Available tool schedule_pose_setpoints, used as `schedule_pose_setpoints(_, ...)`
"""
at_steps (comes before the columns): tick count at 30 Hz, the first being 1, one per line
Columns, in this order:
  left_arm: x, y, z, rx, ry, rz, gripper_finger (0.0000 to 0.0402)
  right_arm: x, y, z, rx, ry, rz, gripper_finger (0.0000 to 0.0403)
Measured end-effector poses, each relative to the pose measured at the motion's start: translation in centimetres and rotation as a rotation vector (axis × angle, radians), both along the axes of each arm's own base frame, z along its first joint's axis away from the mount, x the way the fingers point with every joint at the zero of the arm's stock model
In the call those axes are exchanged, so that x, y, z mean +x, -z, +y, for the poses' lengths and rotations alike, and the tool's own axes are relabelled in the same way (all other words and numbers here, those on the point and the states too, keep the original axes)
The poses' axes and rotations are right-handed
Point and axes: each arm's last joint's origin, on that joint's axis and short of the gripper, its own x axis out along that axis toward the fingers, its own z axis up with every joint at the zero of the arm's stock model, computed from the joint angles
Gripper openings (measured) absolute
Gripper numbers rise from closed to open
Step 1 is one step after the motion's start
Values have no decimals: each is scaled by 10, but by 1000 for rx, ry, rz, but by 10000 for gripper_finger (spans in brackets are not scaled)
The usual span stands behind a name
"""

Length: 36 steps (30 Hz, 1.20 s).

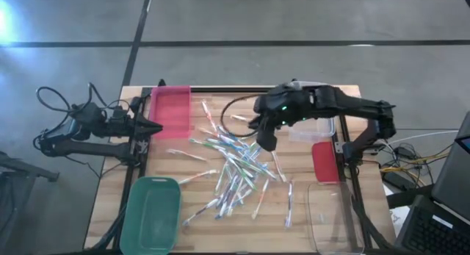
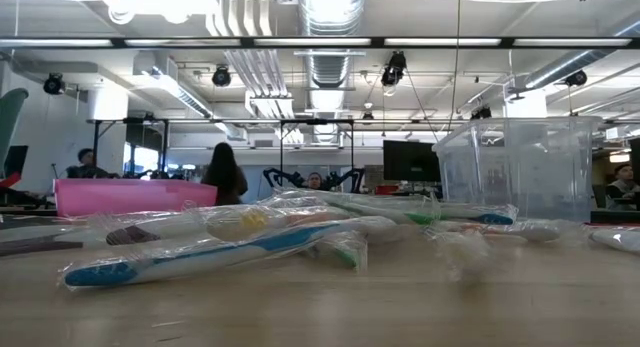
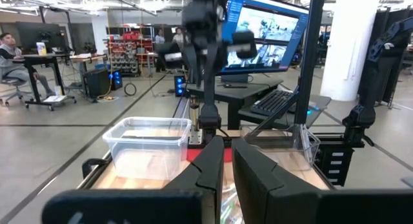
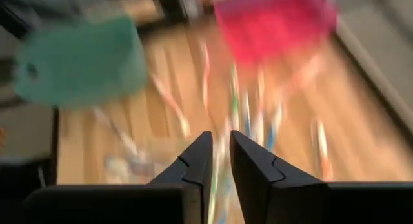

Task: Pick & Place Toothbrushes
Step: Adjust the top transparent bin

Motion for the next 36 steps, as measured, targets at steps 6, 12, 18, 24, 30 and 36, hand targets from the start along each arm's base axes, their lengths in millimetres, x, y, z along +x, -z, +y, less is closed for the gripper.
schedule_pose_setpoints(6, 0, 0, 0, 0, 0, 0, 39, -4, 26, 15, 56, 41, 309, 31)
schedule_pose_setpoints(12, 0, -1, 0, 51, -4, -7, 39, -12, 39, 34, 73, 44, 413, 22)
schedule_pose_setpoints(18, 6, -6, 0, -30, -8, -58, 39, -28, 38, 51, 63, 69, 403, 11)
schedule_pose_setpoints(24, 17, -18, 0, -218, 8, -171, 39, -41, 45, 64, -4, 161, 392, 9)
schedule_pose_setpoints(30, 33, -21, 0, -301, 18, -195, 39, -45, 64, 73, -32, 148, 434, 8)
schedule_pose_setpoints(36, 48, -15, 0, -274, 8, -136, 39, -47, 87, 78, -51, 155, 504, 8)
